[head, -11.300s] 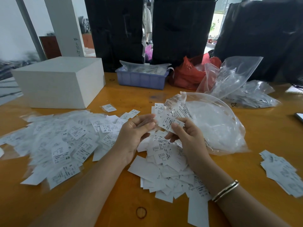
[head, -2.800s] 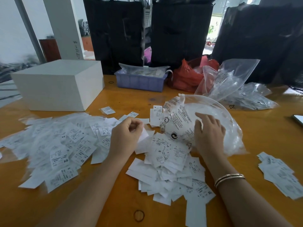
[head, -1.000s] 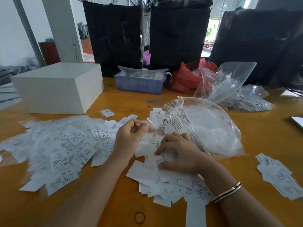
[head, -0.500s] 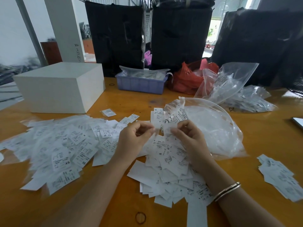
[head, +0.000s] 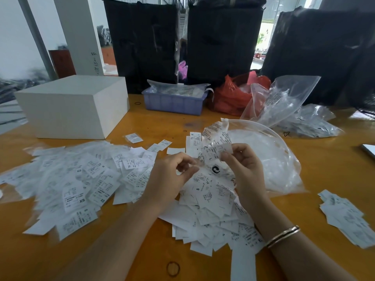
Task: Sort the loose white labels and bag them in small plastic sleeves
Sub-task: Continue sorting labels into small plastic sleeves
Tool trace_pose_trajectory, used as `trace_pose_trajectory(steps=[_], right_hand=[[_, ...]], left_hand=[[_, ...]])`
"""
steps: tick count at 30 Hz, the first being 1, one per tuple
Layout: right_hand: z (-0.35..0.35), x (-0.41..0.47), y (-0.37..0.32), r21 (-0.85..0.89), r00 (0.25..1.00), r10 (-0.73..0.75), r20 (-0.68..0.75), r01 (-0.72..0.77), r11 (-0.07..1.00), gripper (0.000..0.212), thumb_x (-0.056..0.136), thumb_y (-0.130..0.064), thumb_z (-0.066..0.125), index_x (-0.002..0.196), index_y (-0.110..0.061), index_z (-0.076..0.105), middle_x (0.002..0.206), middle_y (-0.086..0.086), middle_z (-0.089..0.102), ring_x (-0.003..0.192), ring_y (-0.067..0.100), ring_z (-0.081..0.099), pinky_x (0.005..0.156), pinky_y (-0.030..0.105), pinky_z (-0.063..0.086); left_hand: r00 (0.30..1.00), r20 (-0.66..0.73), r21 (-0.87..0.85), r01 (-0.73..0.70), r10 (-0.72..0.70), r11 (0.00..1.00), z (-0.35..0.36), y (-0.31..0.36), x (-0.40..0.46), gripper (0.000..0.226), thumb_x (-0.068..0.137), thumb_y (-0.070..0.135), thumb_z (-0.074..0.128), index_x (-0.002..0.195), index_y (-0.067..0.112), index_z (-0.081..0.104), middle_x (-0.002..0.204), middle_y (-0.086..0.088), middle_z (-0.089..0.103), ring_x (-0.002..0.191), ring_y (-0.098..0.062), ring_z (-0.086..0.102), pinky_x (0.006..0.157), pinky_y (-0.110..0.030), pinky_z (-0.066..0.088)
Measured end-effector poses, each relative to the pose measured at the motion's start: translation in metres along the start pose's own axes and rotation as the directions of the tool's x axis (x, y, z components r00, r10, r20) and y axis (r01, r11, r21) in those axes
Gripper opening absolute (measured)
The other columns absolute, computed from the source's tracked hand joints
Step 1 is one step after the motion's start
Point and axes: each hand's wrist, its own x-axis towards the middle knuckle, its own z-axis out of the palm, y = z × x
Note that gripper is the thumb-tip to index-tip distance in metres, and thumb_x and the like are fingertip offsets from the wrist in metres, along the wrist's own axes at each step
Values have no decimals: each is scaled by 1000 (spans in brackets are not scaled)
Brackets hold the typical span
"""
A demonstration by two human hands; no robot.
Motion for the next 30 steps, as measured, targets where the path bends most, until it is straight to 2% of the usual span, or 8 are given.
trace_pose_trajectory(steps=[5, 11, 15, 18, 23, 25, 28, 30], right_hand=[[0, -1, 2, -16, 999, 24, 30, -24, 1000, 16, 86, -3, 64, 83, -18, 60, 78, -1, 70, 75, 12, 66, 67, 19, 53], [-1, -1, 4, -165, 998, 12, 59, -2, 986, 32, 86, -7, 66, 75, -37, 62, 74, -6, 67, 75, 13, 62, 69, 24, 51], [0, 0, 5, -255, 997, -27, 77, 46, 966, 24, 85, -8, 67, 78, -30, 60, 70, -14, 62, 68, 5, 56, 60, 17, 47], [0, -1, 5, -290, 995, -31, 90, 56, 955, 21, 85, -8, 67, 82, -27, 60, 75, -11, 65, 73, 9, 59, 63, 19, 50], [-2, -1, 6, -402, 991, -66, 117, 108, 909, 24, 88, -5, 62, 87, -29, 61, 79, -9, 64, 73, 5, 58, 63, 15, 47], [-2, 0, 8, -378, 994, -84, 73, 105, 920, 26, 90, -6, 60, 87, -31, 61, 82, -6, 66, 78, 12, 61, 67, 21, 51], [-2, 0, 7, -300, 995, -98, 6, 95, 949, 22, 90, -8, 59, 87, -30, 61, 85, 0, 69, 84, 29, 63, 76, 42, 54], [-2, 1, 6, -277, 994, -109, -4, 104, 955, 24, 90, -8, 60, 85, -31, 63, 84, -1, 68, 84, 30, 62, 77, 44, 52]], left_hand=[[1000, -20, -31, 0, 0, 1000, 0, 2, 0, 12, 80, 20, 73, 90, 15, 71, 75, 9, 64, 79, -7, 58, 67, -18, 49], [1000, -25, -53, -14, 13, 998, -1, 3, 0, 10, 80, 21, 72, 89, 17, 70, 75, 13, 63, 78, -4, 59, 65, -12, 49], [999, -27, -57, -28, 27, 998, -2, 5, 0, 8, 80, 21, 72, 87, 23, 68, 74, 21, 61, 80, -2, 60, 65, -8, 47], [999, -28, -58, -31, 30, 998, -2, 4, 0, 8, 80, 20, 72, 87, 20, 69, 77, 22, 61, 81, -1, 60, 67, -7, 47], [1000, -12, -80, -3, 2, 997, -2, 3, 1, 10, 82, 21, 70, 91, 16, 72, 84, 12, 68, 82, 0, 62, 69, -9, 49], [1000, -6, -105, -4, 3, 994, -2, 5, 1, 18, 82, 30, 68, 90, 14, 72, 83, 14, 68, 80, 1, 63, 68, -8, 49], [1000, -14, -160, -3, 1, 987, -4, 10, 0, 44, 74, 52, 59, 86, 12, 71, 80, 25, 63, 77, 4, 62, 65, -7, 48], [1000, -14, -171, 10, -13, 985, -4, 10, 1, 45, 72, 54, 58, 84, 12, 71, 78, 24, 64, 76, 3, 62, 65, -7, 48]])
